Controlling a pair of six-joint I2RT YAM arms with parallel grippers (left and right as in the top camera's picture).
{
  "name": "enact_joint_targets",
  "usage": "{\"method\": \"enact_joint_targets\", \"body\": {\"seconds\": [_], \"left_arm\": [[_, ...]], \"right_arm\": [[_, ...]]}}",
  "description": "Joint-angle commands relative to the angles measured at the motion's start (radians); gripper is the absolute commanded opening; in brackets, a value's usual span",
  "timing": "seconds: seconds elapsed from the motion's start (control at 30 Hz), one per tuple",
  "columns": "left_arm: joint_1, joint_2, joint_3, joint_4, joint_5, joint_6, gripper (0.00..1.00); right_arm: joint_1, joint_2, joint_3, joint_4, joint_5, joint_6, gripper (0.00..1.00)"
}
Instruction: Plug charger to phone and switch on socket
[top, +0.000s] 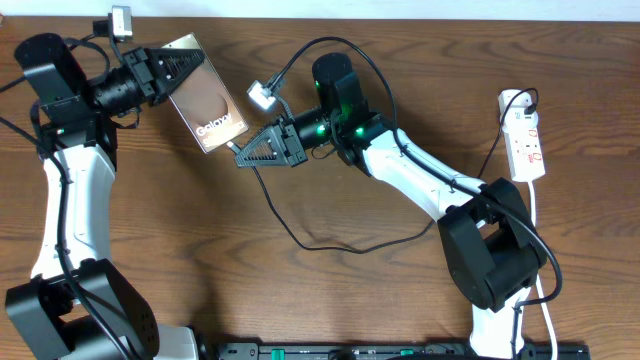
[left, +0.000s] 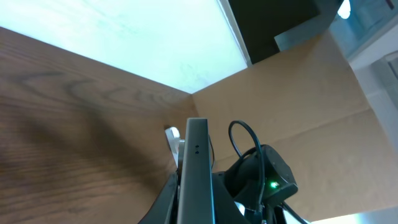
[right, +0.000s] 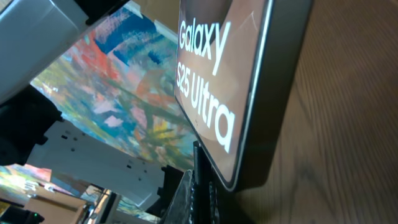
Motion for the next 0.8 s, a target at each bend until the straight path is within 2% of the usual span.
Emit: {"method": "enact_joint_targets", "body": {"seconds": [0.0,0.77], "left_arm": [[-0.029,-0.003,0.004,0.002,0.015,0.008,0.08],[-0.048,-0.003,0.005,0.002,-0.044,0.007,0.07]], "right_arm": [[0.005,0.008,0.015,0.031,0.060,0.032,0.01],[0.019,0.008,0.015,0.043,0.087,0.049,0.01]]}}
